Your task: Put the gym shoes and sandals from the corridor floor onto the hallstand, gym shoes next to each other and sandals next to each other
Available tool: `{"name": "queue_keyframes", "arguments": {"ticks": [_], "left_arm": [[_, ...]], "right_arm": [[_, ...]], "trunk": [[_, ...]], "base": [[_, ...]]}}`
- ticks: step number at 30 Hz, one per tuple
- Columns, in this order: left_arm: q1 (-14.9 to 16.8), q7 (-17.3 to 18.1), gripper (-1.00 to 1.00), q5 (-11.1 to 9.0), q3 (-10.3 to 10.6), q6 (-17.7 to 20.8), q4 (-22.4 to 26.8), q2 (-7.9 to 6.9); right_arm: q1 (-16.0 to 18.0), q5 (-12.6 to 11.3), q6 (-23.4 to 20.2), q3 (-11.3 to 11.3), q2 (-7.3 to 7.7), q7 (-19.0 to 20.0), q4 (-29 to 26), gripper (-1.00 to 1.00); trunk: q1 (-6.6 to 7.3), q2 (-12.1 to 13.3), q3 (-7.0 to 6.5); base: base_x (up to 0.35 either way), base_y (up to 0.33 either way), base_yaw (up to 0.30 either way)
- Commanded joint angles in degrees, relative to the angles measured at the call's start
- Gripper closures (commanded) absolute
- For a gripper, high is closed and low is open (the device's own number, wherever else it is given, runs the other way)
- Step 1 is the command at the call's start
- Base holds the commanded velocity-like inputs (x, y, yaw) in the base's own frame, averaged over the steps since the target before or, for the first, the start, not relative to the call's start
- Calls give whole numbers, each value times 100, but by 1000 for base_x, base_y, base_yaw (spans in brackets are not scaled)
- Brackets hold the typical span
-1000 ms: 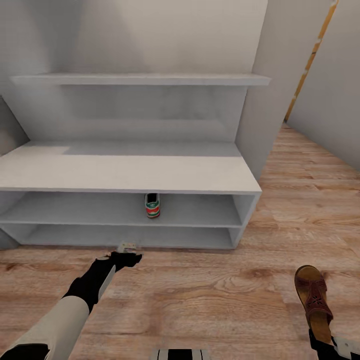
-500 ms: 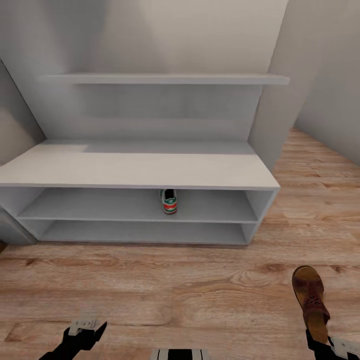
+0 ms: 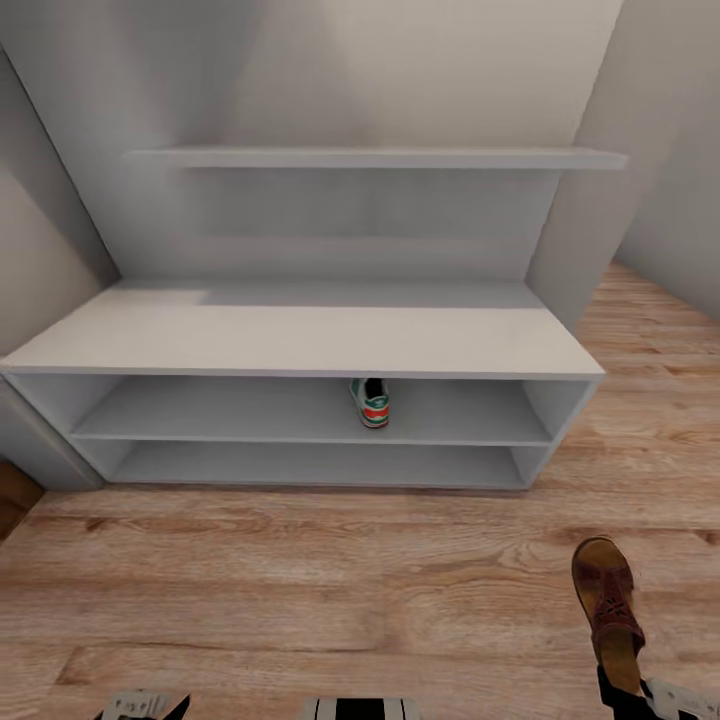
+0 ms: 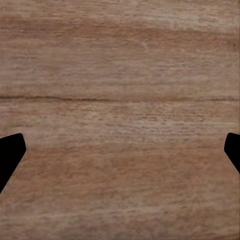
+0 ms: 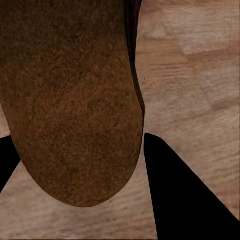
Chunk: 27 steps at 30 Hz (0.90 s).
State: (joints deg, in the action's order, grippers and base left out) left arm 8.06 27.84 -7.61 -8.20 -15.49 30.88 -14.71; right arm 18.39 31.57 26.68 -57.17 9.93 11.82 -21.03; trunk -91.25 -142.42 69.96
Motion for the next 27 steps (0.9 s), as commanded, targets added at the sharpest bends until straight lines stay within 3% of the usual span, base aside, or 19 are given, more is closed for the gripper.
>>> {"name": "queue_keyframes", "arguments": {"ticks": [1, 8, 27], "left_arm": [[2, 74, -100, -54, -38, -10, -19, 0], [-5, 167, -100, -88, -152, -54, -44, -1], [-10, 178, -100, -62, -165, -60, -52, 10]], "right_arm": [[6, -11, 13, -57, -2, 53, 28, 100], [6, -11, 14, -58, -8, 49, 145, 100], [6, -11, 14, -58, -9, 49, 169, 100]], "trunk": [[1, -2, 4], [1, -2, 4], [1, -2, 4]], "base": [[0, 309, 0], [0, 309, 0], [-17, 309, 0]]}}
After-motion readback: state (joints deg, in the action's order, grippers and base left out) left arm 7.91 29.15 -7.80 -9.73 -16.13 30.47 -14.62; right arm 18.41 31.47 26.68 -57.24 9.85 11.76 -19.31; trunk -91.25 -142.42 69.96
